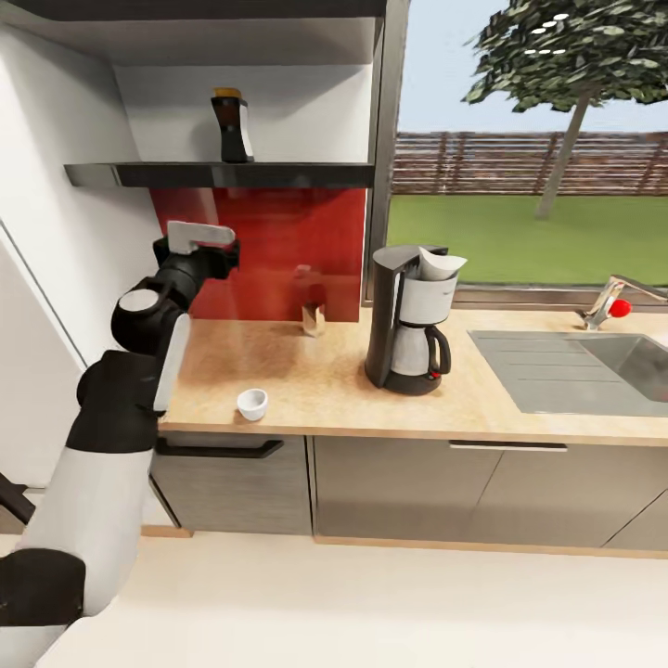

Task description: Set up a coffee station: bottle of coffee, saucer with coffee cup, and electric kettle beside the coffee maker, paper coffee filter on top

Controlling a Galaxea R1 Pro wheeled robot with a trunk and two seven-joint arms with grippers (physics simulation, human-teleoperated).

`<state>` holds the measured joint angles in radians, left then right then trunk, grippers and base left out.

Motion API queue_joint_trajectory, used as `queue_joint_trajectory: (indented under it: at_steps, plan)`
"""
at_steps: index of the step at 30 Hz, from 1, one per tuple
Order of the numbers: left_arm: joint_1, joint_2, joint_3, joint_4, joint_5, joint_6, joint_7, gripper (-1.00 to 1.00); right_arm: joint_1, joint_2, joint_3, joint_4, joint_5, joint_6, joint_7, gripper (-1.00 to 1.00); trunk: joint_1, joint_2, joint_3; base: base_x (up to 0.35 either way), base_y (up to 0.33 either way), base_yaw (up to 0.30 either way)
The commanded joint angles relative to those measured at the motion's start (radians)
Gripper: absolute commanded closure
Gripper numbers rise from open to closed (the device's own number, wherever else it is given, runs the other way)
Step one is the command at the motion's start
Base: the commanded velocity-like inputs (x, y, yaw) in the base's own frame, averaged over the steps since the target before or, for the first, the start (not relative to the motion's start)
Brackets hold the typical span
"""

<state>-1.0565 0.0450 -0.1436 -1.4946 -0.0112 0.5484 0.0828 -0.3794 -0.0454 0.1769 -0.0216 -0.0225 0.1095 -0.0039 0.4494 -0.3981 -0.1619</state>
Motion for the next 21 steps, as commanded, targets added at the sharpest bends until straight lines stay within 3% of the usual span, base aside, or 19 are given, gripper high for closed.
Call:
queue_joint_trajectory:
  at_steps: [1, 4, 5, 6, 9, 11, 16, 21]
  plan:
    - [-0.031, -0.002, -0.003, -0.001, 0.000, 0.021, 0.006, -1.00, 0.000, -0.002, 0.007, -0.002, -0.003, 0.028, 0.000, -1.00, 0.001, -0.002, -0.002, 0.000, 0.000, 0.000]
    - [-0.124, -0.015, -0.003, 0.007, 0.000, 0.080, 0.007, -1.00, 0.002, -0.006, 0.007, -0.002, -0.004, 0.101, -0.001, -1.00, 0.001, -0.002, -0.002, 0.000, 0.000, 0.000]
    - [-0.231, -0.028, -0.002, 0.094, -0.002, 0.119, 0.012, -1.00, 0.005, -0.002, 0.007, -0.003, -0.005, 0.125, -0.001, -1.00, 0.001, -0.002, -0.002, 0.000, 0.000, 0.000]
    - [-0.245, -0.028, -0.002, 0.111, -0.002, 0.120, 0.012, -1.00, 0.005, -0.001, 0.007, -0.003, -0.005, 0.126, -0.001, -1.00, 0.001, -0.002, -0.002, 0.000, 0.000, 0.000]
    - [-0.373, -0.030, -0.001, 0.271, -0.001, 0.115, 0.015, -1.00, 0.008, 0.000, 0.007, -0.003, -0.005, 0.129, -0.001, -1.00, 0.001, -0.002, -0.002, 0.000, 0.000, 0.000]
    - [-0.427, -0.030, -0.001, 0.339, 0.000, 0.111, 0.015, -1.00, 0.008, 0.000, 0.007, -0.003, -0.005, 0.129, -0.001, -1.00, 0.001, -0.002, -0.002, 0.000, 0.000, 0.000]
    - [-0.575, -0.033, 0.000, 0.537, 0.000, 0.067, 0.018, -1.00, 0.008, 0.005, 0.007, -0.003, -0.007, 0.131, 0.001, -1.00, 0.001, -0.002, -0.002, 0.000, 0.000, 0.000]
    - [-0.698, -0.055, 0.000, 0.747, -0.004, -0.015, 0.026, -1.00, 0.008, 0.043, 0.005, -0.004, -0.009, 0.129, 0.002, -1.00, 0.001, -0.002, -0.002, 0.000, 0.000, 0.000]
